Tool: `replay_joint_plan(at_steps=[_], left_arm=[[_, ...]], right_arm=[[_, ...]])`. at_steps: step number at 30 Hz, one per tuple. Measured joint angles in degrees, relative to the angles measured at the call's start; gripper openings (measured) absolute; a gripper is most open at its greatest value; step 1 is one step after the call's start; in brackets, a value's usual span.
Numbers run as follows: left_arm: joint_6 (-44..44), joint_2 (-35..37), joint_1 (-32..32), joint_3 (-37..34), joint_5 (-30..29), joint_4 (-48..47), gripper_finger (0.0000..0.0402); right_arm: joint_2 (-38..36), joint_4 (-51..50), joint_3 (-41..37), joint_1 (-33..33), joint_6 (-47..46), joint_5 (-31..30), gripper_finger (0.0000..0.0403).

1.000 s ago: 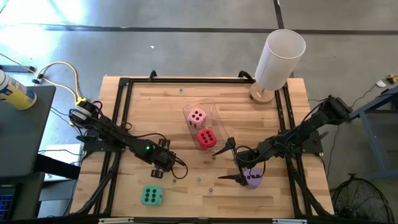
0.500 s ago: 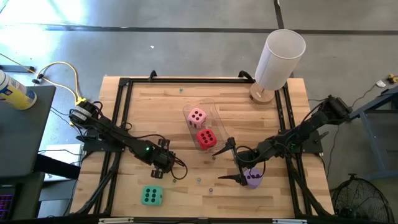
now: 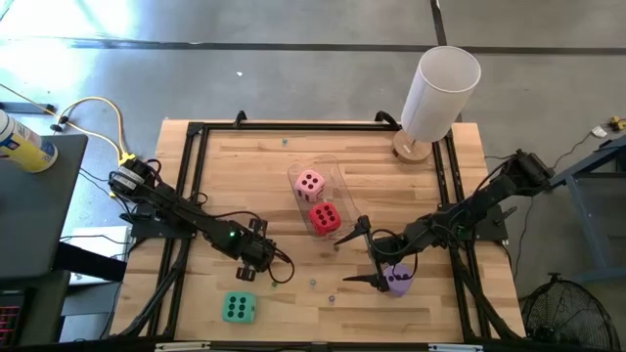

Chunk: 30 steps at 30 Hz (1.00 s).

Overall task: Pick & Place Dice
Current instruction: Put the small green dice into the transparent bin

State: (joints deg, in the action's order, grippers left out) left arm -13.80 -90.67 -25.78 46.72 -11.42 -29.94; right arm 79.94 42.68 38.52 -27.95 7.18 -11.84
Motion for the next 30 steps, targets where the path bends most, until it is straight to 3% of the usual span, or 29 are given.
replay_joint_plan(at_steps=[6,15,18,24,27,30], left_arm=[[0.0,0.0,0.0,0.0,0.0,-0.1,0.0048],[0.3,0.4,-0.5,-0.1,-2.4,1.4,0.0047],[0.5,1.1,-1.7,0.6,-8.1,1.5,0.0046],[4.8,2.4,-6.0,4.7,-27.5,3.1,0.0046],[10.8,2.5,-8.3,7.4,-36.8,9.7,0.0046],[22.0,2.5,-10.4,8.3,-42.7,22.5,0.0046]], right_arm=[[0.0,0.0,0.0,0.0,0.0,0.0,0.0400],[0.0,0.0,0.0,0.0,0.0,0.0,0.0400],[0.0,0.0,0.0,0.0,0.0,-0.1,0.0400],[0.0,0.0,0.0,1.4,-4.1,0.1,0.0400],[0.0,0.0,0.0,2.9,-8.4,0.0,0.0400],[0.0,0.0,0.0,4.4,-13.3,0.8,0.0400]])
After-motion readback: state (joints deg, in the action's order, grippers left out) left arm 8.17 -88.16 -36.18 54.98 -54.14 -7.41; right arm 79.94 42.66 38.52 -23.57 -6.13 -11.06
